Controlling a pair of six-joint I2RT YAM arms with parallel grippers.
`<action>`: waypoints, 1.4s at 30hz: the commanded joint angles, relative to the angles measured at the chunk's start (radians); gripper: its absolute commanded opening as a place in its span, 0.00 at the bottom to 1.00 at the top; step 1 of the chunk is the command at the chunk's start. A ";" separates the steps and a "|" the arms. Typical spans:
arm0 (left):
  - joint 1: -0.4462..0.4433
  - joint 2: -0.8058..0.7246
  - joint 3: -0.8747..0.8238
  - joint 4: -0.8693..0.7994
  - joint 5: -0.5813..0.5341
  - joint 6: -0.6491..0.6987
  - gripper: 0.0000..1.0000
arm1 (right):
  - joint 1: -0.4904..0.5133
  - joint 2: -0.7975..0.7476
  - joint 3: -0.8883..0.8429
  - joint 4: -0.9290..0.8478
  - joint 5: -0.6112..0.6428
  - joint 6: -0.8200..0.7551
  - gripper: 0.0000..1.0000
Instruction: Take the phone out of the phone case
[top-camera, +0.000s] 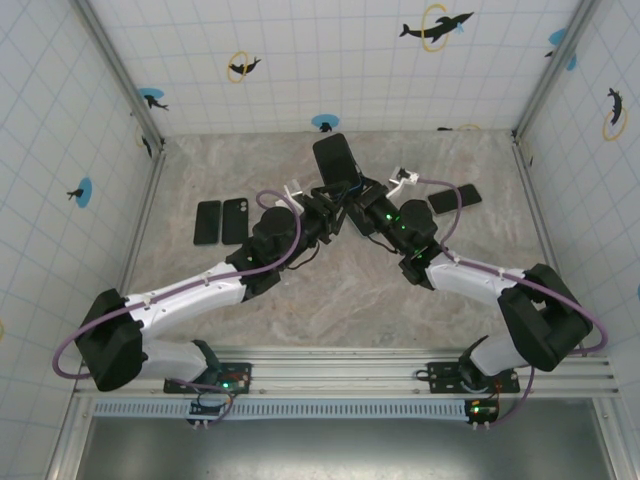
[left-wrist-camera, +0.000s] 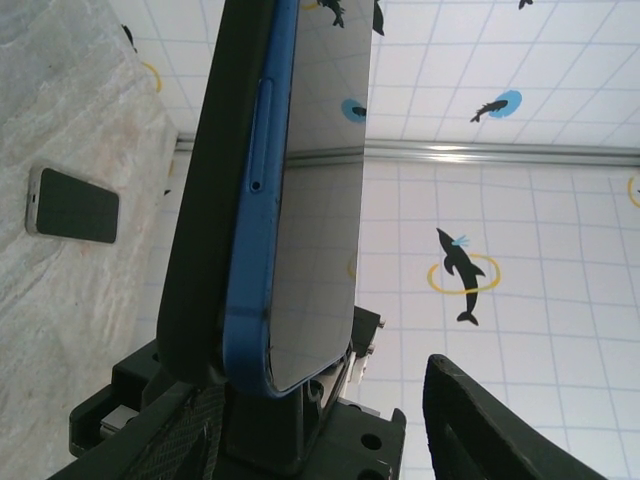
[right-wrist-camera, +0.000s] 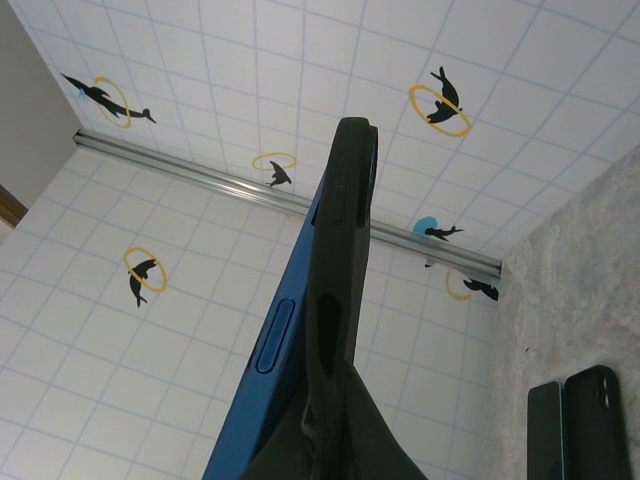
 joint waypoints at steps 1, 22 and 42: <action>0.003 -0.006 0.010 0.045 -0.012 -0.017 0.52 | 0.006 -0.040 0.005 0.110 0.005 -0.028 0.04; 0.027 -0.021 -0.024 0.031 -0.005 -0.037 0.42 | 0.006 -0.046 0.000 0.128 -0.014 -0.029 0.03; 0.049 0.089 0.074 0.098 -0.071 -0.081 0.22 | 0.119 -0.109 -0.076 0.052 0.181 -0.046 0.03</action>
